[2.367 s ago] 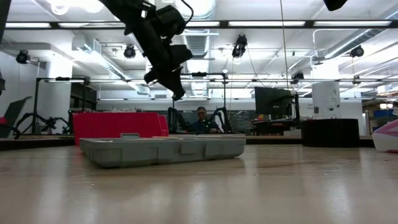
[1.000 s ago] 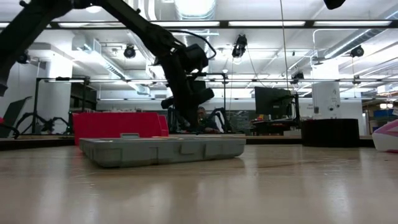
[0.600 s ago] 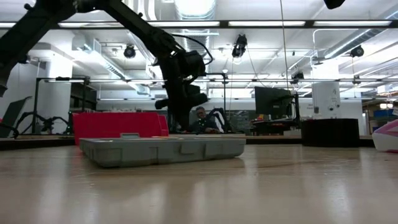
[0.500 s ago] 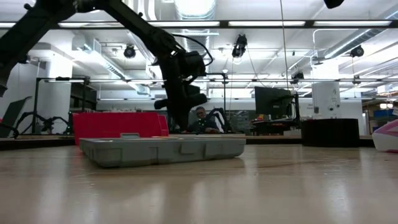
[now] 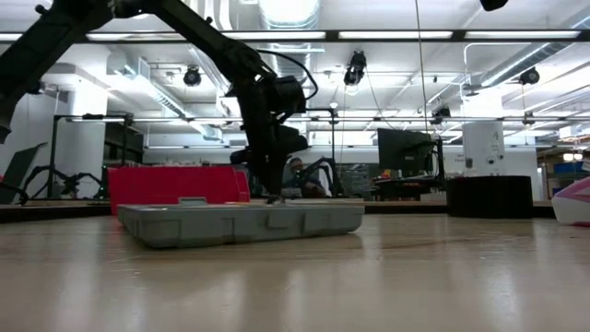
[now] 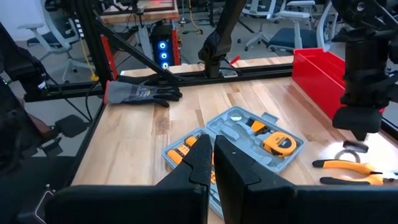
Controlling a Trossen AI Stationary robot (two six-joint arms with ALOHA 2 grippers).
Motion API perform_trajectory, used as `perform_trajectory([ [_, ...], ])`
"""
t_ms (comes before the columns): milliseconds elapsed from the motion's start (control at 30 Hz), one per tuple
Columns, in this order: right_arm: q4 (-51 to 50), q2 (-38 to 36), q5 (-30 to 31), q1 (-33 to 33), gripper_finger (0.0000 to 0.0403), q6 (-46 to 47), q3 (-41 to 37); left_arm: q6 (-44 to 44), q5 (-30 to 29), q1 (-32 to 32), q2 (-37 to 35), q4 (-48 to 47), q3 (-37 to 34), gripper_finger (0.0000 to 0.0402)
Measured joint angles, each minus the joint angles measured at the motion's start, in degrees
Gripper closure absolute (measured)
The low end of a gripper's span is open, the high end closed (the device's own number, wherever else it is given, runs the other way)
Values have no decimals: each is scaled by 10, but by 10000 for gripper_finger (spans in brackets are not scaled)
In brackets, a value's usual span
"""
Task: Prefit tool cases
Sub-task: Remove the hex keys from the gray toolbox
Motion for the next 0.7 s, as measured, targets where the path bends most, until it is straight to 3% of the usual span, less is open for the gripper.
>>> perform_trajectory([
  [333,-1,0,0,0,403,3,0,4,24,-11,-1,-26,0,249],
  [467,-2,0,0,0,403,4,0,17,57,-26,-3,-72,0,228],
  [700,-2,0,-1,0,403,7,0,97,59,-87,-3,-177,0,217],
])
